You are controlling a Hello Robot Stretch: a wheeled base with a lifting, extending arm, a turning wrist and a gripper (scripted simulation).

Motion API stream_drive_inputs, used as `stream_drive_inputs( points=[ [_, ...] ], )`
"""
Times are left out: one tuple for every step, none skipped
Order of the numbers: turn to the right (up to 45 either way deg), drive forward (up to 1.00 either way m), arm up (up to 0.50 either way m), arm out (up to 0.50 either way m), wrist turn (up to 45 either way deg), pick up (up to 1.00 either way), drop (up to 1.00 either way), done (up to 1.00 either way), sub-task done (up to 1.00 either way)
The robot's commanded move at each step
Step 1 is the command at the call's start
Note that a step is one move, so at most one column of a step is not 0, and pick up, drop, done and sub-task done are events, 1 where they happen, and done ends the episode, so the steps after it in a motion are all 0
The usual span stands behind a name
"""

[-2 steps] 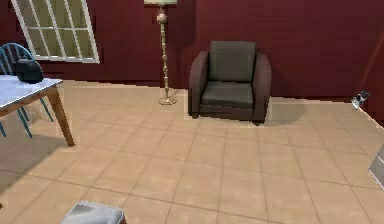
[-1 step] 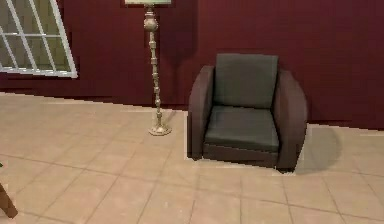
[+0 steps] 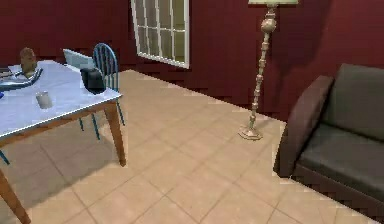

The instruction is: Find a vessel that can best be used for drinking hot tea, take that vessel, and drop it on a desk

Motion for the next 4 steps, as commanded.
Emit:
stream_drive_inputs(
  points=[
    [0.0,0.30,0.00,0.00,0.0,0.00,0.00,0.00,0.00],
    [-45.0,0.00,0.00,0.00,0.0,0.00,0.00,0.00,0.00],
    [0.0,0.60,0.00,0.00,0.0,0.00,0.00,0.00,0.00],
    [-45.0,0.00,0.00,0.00,0.0,0.00,0.00,0.00,0.00]
  ],
)
